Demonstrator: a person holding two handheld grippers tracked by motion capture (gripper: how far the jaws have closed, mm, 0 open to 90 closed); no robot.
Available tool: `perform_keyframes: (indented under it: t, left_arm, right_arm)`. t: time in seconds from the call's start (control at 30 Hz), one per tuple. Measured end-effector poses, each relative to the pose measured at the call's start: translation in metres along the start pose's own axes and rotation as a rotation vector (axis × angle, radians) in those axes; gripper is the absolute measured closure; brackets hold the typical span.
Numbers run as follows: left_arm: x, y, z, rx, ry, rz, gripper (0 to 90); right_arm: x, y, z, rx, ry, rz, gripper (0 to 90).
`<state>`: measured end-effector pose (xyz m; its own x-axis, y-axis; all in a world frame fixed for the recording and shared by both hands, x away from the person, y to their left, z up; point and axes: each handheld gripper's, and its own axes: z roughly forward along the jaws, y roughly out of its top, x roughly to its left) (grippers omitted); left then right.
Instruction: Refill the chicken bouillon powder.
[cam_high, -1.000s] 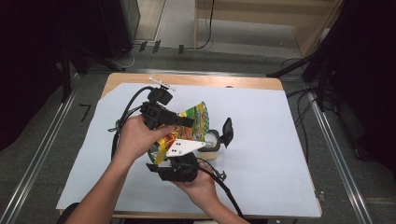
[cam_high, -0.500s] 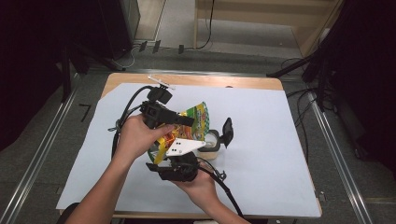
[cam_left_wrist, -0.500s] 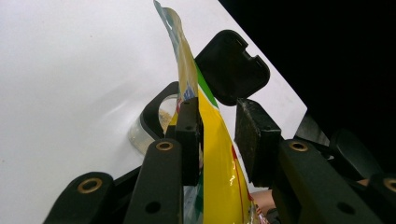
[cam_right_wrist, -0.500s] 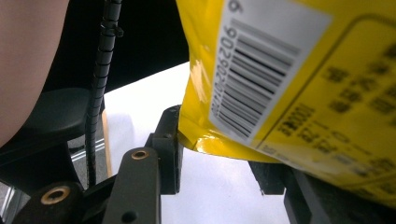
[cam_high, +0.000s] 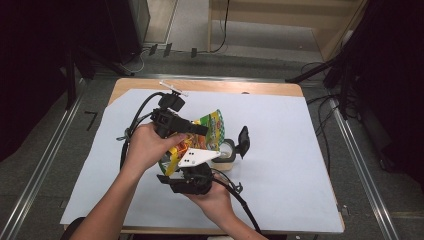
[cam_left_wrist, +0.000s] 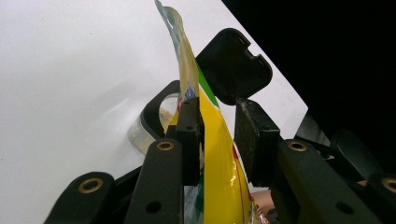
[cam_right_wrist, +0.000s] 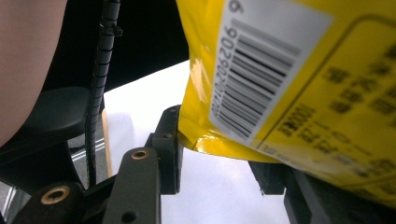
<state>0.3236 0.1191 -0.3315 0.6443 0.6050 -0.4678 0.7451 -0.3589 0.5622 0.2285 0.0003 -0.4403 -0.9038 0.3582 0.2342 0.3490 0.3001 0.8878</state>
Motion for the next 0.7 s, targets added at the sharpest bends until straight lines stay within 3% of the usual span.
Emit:
perform_keyframes:
  t: [0.7]
  left_arm:
    - [-0.0013, 0.0000, 0.0003, 0.014, 0.023, 0.012, 78.4]
  right_arm:
    - [0.0015, -0.0005, 0.0006, 0.005, -0.006, -0.004, 60.9]
